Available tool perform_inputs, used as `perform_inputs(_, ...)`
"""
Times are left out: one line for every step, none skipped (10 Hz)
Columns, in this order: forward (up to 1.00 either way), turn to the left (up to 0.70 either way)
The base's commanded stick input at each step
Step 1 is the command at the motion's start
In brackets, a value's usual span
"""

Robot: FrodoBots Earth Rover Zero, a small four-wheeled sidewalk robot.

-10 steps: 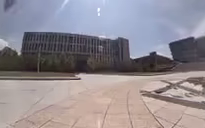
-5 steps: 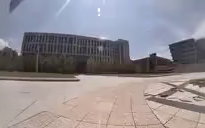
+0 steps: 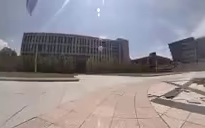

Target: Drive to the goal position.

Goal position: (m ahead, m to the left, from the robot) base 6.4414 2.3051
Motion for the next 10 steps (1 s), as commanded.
perform_inputs(0.50, 0.01)
perform_inputs(0.50, 0.01)
perform_inputs(0.50, 0.01)
perform_inputs(0.50, 0.01)
perform_inputs(0.50, 0.01)
perform_inputs(0.50, 0.01)
perform_inputs(0.50, 0.01)
perform_inputs(0.50, 0.01)
perform_inputs(0.50, 0.01)
perform_inputs(0.50, 0.01)
